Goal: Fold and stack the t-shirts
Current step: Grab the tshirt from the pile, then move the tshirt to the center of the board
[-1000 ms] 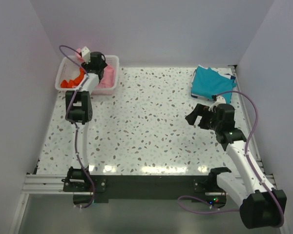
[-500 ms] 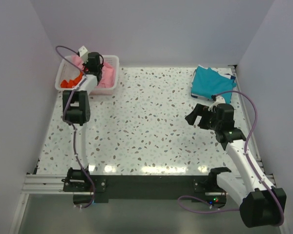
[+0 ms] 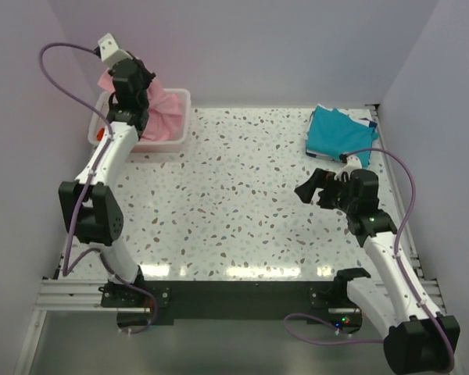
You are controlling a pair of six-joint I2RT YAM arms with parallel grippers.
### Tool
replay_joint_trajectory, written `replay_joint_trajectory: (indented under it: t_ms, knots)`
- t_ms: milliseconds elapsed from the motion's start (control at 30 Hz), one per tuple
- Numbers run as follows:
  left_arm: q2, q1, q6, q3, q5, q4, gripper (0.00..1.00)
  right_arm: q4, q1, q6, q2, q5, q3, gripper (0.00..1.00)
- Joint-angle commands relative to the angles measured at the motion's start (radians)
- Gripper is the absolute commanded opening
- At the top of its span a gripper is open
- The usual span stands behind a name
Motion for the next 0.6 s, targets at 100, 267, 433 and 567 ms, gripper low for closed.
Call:
replay_joint_trajectory:
  t_ms: [100, 267, 433, 567]
  knots:
    - [-0.247, -0.111, 0.141, -0.054, 0.034, 0.059, 0.00, -0.041, -0.001, -0.003, -0.105, -0.055, -0.008, 0.99]
    - [-0.409, -0.212, 0.109, -0.074, 0.144, 0.023, 0.00, -0.093, 0.001, -0.004, -0.179, -0.057, 0.004, 0.99]
    - [-0.462, -0.374, 0.095, -0.046, 0.258, -0.037, 0.00, -0.129, -0.001, 0.000, -0.241, -0.031, 0.006, 0.99]
    - [-0.439, -0.474, 0.054, 0.027, 0.377, -0.085, 0.00, -0.202, -0.001, 0.031, -0.265, 0.108, 0.027, 0.99]
